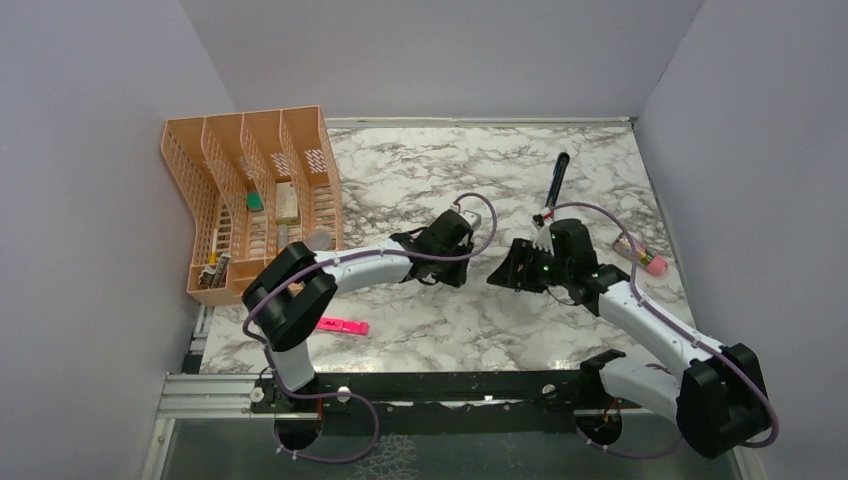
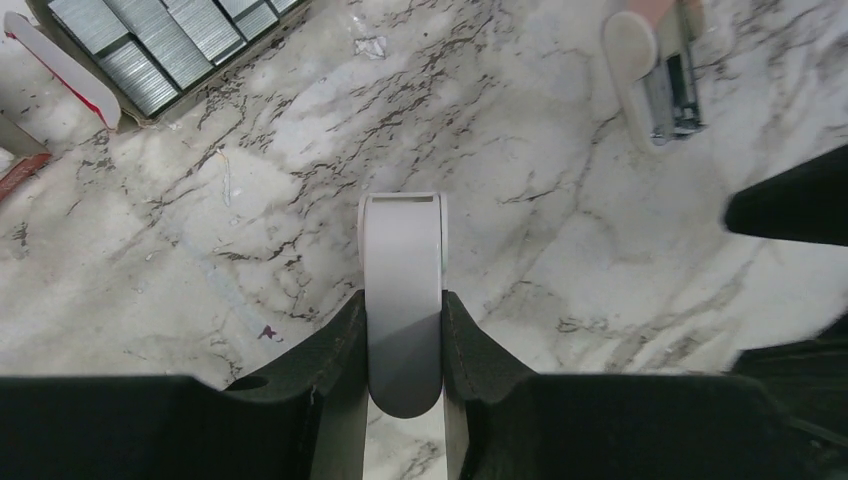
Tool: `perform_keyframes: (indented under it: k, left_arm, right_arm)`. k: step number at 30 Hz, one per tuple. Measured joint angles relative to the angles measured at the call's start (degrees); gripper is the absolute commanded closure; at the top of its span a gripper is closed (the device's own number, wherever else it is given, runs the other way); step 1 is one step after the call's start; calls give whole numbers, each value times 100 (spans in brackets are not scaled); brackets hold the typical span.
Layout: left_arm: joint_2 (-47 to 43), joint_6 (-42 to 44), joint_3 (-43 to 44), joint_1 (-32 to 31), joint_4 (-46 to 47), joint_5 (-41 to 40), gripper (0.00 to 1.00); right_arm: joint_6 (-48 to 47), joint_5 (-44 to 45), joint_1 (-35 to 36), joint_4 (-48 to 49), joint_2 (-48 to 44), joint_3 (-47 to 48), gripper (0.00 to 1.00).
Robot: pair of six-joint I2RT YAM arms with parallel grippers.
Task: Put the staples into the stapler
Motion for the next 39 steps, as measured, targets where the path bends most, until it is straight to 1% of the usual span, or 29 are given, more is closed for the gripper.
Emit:
perform_keyframes:
  k: [2,4,9,12,16,19,25,34,37,39]
  left_arm:
    - [-142,-133,-4,114,17,258,100]
    - [-330,-297,-81,339,149,638,100]
    - [-730,-826,-570,977,815,1768,100]
    - [-785,-1139,-826,1198,1152,2380,100]
    - [-789,-1436,-907,1268,1386,2909,100]
    - [-831,-1626,-907,1270,1513,3108,100]
    - [-887,-1974,-1023,1270,1670,3152,100]
    - [-885,-2413,-1244,1333,1825,3145,100]
    - [-883,-2485,-1283,1370,1851,3108,100]
    - [-883,-2529,-1318,1375,1886,3082,100]
  right_arm:
    - [0,-262,0,212,120,-76,36]
    - [-4,-498,0,417,247,-153,33]
    - [61,-1058,2,990,350,-369,25]
    - [212,-1344,13,1443,341,-455,24]
    - [380,-1473,92,1904,345,-485,24]
    - [417,-1410,262,2041,542,-409,27]
    - [490,-1095,616,2155,1128,-214,36]
    - [625,-651,719,2251,1508,-28,45]
    - [640,-588,765,2275,1611,22,51]
    - [651,-570,787,2295,1646,24,57]
